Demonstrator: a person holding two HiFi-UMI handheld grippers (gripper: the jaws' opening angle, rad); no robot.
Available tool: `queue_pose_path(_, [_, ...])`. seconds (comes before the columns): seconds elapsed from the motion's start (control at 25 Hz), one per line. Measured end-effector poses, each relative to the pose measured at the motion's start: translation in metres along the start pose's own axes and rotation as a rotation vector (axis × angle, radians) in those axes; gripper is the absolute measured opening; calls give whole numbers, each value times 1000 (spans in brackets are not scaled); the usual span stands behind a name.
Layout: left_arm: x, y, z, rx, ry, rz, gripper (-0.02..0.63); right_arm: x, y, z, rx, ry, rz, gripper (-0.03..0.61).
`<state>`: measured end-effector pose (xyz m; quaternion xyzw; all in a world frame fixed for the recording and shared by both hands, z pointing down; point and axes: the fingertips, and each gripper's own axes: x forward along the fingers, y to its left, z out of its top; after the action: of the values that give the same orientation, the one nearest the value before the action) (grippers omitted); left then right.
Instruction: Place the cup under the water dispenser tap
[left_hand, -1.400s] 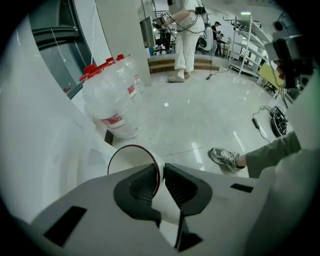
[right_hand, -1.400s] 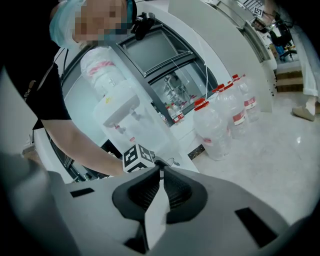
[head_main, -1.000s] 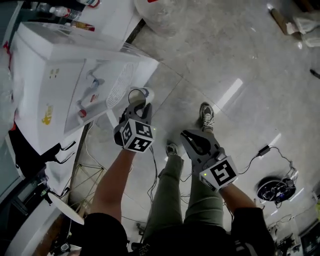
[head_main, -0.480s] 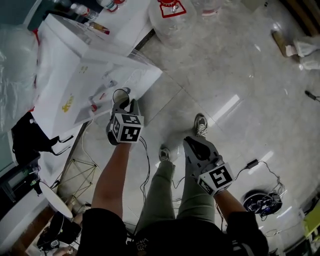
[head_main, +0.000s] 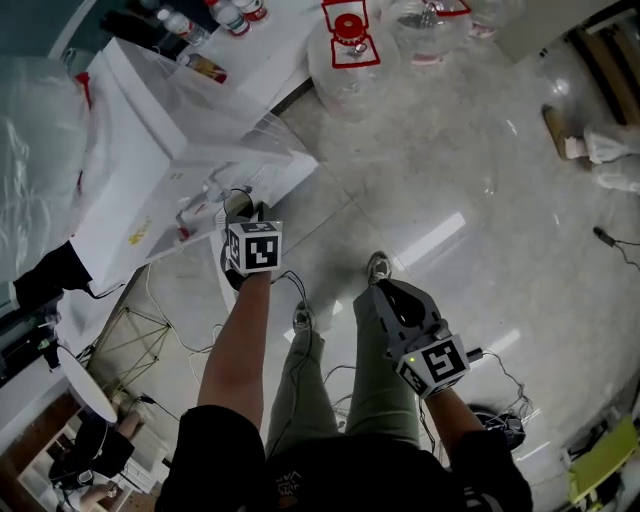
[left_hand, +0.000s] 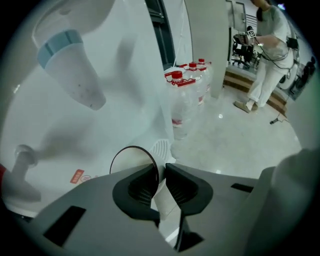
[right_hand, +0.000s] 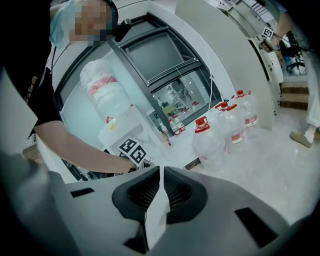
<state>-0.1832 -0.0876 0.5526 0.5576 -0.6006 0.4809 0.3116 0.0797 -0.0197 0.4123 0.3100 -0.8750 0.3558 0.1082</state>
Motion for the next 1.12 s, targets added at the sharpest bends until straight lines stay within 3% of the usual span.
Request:
queue_pose_path(0.48, [19,12,25,-182,-4,88,65,29,-4,30,-27,80,113,46])
queue_pose_path(0.92, [21,14,29,-174,-79,128,69,36,-7,26,-42,109,140,46])
queue_pose_path(1.12, [19,16,25,-183,-110,112,131,35,-2,20,-41,97,130,46])
